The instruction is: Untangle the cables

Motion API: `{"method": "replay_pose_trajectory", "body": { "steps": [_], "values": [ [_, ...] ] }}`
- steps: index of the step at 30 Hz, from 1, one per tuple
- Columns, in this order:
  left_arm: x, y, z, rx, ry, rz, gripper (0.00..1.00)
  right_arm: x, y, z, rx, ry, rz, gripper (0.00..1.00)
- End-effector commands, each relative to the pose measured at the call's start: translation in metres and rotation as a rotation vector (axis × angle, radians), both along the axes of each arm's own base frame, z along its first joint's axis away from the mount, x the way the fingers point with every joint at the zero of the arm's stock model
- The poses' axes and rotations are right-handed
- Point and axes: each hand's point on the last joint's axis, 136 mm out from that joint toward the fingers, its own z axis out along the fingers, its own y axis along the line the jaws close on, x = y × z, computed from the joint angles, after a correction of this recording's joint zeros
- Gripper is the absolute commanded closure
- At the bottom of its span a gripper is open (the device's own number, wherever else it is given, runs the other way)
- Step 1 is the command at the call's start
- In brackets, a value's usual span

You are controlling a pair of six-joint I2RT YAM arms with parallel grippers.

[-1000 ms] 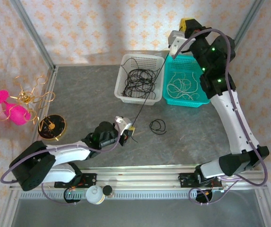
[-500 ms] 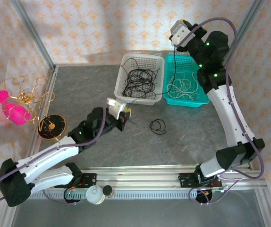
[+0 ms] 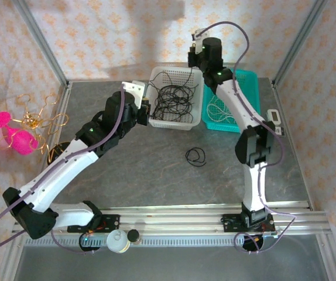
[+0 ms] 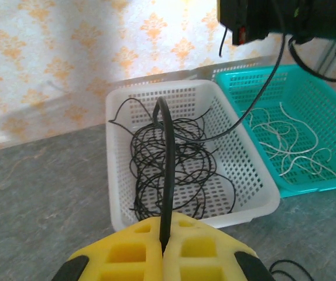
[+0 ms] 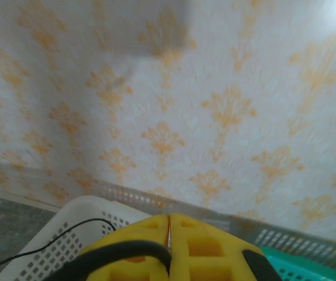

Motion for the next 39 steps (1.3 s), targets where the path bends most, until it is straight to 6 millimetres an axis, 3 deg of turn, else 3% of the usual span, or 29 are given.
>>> {"method": "replay_pose_trajectory", "body": {
  "steps": [1, 6, 13, 18, 24, 27, 29, 31, 39],
  "values": [
    [-0.010, 0.021, 0.014, 0.033, -0.012, 0.057, 1.00, 0.022, -0.016, -0.007, 0.080, 0.006, -0.069, 1.00],
    [-0.016, 0.026, 0.020, 0.017, -0.014, 0.068, 1.00, 0.046, -0.018, -0.045, 0.080, 0.027, -0.084, 1.00],
    [-0.025, 0.030, 0.058, -0.042, -0.095, 0.054, 1.00, 0.064, -0.013, -0.110, 0.064, 0.092, -0.078, 1.00],
    [-0.032, 0.030, 0.082, -0.061, -0.138, 0.028, 1.00, 0.070, -0.010, -0.137, 0.053, 0.112, -0.073, 1.00],
    [-0.028, 0.029, 0.093, -0.044, -0.152, 0.028, 1.00, 0.073, -0.004, -0.166, -0.008, 0.127, -0.040, 1.00],
    [-0.014, 0.024, 0.096, -0.030, -0.158, 0.047, 1.00, 0.069, 0.008, -0.169, -0.055, 0.114, 0.002, 0.98],
    [0.000, 0.017, 0.098, -0.014, -0.165, 0.056, 1.00, 0.067, 0.015, -0.170, -0.077, 0.108, 0.023, 0.77],
    [0.019, 0.010, 0.096, 0.014, -0.175, 0.085, 1.00, 0.064, 0.019, -0.168, -0.085, 0.108, 0.034, 0.62],
    [0.107, -0.017, 0.092, 0.097, -0.201, 0.181, 1.00, 0.040, 0.023, -0.165, -0.086, 0.155, 0.095, 0.39]
  ]
}}
